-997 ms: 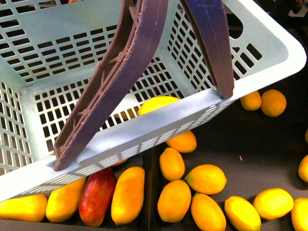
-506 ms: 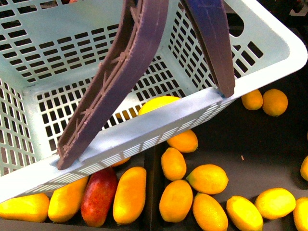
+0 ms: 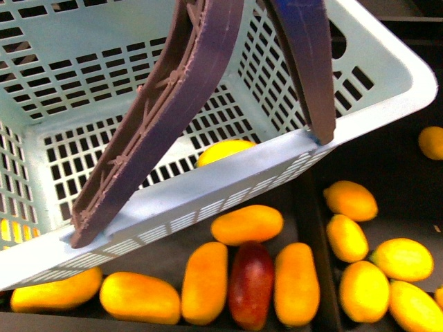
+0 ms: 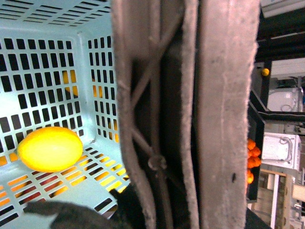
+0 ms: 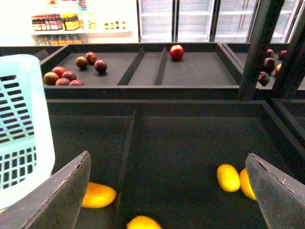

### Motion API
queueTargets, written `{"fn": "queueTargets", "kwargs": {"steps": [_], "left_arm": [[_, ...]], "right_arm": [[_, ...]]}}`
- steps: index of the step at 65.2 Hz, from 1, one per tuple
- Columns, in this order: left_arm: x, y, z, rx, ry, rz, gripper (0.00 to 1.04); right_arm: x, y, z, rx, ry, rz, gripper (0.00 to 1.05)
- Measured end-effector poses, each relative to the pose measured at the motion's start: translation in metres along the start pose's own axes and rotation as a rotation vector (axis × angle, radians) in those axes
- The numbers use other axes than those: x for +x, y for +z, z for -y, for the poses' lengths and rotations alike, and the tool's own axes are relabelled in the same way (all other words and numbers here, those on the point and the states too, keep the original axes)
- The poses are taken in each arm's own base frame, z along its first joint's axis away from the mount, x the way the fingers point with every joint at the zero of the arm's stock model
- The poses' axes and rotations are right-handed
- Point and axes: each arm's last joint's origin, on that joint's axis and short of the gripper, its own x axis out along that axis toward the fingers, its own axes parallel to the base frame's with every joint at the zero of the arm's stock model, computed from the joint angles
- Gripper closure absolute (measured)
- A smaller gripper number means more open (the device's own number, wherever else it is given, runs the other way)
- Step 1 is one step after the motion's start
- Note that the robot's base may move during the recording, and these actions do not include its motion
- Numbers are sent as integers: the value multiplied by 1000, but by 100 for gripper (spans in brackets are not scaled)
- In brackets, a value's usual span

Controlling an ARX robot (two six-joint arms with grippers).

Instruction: Pick lemon and mango into basket

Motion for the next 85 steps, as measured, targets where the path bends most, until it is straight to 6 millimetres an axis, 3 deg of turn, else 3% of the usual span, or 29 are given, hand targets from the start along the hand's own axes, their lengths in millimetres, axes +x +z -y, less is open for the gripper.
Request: {"fn": "queueTargets", "kwargs": {"steps": [41,51,57,62,71,85], "left_arm": [[-2,6,-3,0,19,35,91],[-1,4,-3,3,10,17,91],[0,2,-1,5,0,0,91],[0,2,-1,-1,-2,-3,91],[0,0,0,1,-7,-12,91],[0,1,-1,-3,4,6,91]], "right_arm": [[0,0,0,0,6,-1,9],[22,2,8,234,-259,-510,9],[30,-12,18,367,-394,-737,9],[41,-22,26,417,-465,-779,9],[78,-40,44,510,-563,-806,9],[117,-101,60,637,-669,-945,9]]}}
